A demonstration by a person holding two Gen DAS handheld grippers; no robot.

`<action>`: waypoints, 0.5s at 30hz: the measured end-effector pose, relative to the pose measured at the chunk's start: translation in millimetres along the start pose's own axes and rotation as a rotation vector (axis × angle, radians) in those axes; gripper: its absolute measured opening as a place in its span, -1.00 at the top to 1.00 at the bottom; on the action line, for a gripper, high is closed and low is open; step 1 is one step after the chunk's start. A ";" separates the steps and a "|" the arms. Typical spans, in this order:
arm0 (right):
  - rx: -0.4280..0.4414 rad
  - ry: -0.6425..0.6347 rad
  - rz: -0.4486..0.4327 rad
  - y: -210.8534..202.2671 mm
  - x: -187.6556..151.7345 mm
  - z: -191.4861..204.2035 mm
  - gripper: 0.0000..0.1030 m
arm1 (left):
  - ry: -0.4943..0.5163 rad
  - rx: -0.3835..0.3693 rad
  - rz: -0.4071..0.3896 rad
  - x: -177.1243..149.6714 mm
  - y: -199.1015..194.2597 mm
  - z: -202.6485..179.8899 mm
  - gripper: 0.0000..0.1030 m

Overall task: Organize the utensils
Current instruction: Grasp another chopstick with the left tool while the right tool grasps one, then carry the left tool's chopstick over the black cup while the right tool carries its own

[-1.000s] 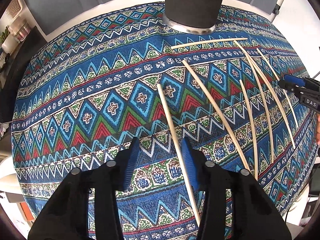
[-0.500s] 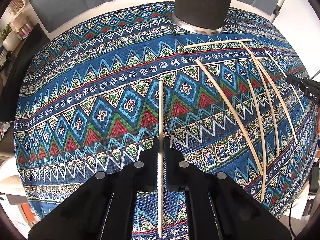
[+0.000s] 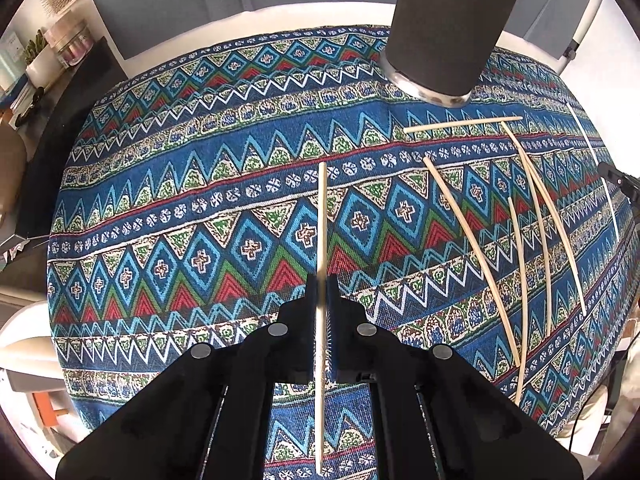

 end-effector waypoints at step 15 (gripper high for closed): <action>0.078 0.072 -0.246 -17.2 68.5 1.9 0.91 | -0.051 -0.053 -0.425 106.9 -138.3 -14.7 0.90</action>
Point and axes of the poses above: each gripper's, at about its wrist camera, not at the fingertips, and y roughly the way its jaws point, z to its left, x to its top, the point moved 5 cm from there along y, roughly the way its jaws point, and after that the axes turned 7 degrees about -z, right-handed, at the moved point
